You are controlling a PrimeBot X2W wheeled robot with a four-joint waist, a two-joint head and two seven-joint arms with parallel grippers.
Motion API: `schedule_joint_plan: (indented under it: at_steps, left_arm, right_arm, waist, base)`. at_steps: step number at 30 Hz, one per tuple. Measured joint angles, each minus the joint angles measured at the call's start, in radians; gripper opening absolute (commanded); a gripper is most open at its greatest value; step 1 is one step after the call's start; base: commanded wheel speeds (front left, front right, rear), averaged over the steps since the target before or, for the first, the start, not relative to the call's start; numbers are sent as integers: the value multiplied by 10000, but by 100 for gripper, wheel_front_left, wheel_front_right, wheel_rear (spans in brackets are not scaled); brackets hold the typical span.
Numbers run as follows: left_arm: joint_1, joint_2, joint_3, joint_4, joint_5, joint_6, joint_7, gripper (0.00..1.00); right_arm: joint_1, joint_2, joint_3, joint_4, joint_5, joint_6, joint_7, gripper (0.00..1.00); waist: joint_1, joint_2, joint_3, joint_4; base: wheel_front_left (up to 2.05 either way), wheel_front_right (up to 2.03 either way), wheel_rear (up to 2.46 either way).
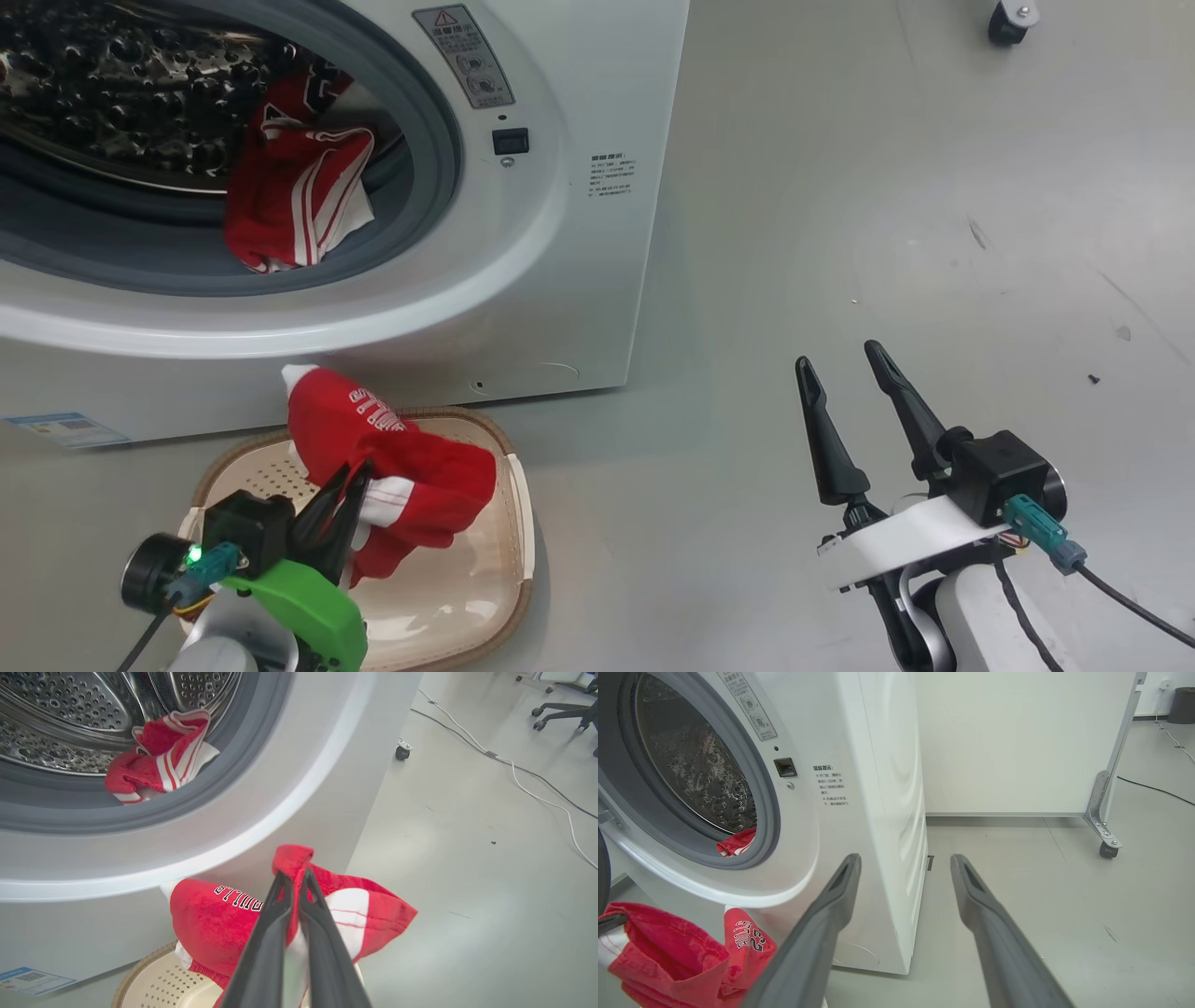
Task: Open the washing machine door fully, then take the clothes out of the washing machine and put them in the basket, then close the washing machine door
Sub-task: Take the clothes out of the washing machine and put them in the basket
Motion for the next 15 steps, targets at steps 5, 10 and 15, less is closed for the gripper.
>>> schedule_joint_plan:
  at_steps: [5,10,15]
  left_arm:
    - [47,82,-71,591,0,0,314,0]
    - [35,142,-17,1137,-31,0,512,0]
    - [-220,242,-25,1475,-44,0,656,0]
  right_arm:
    - [-108,0,31,-44,0,-2,0,100]
    - [-148,0,65,-104,-2,-6,0,100]
    - [-375,0,146,-230,-31,-12,0,100]
  waist:
    - [0,0,222,-70]
    - [0,0,554,-158]
    - [0,0,937,-258]
  base:
    - [0,0,0]
    - [0,0,0]
    - [0,0,0]
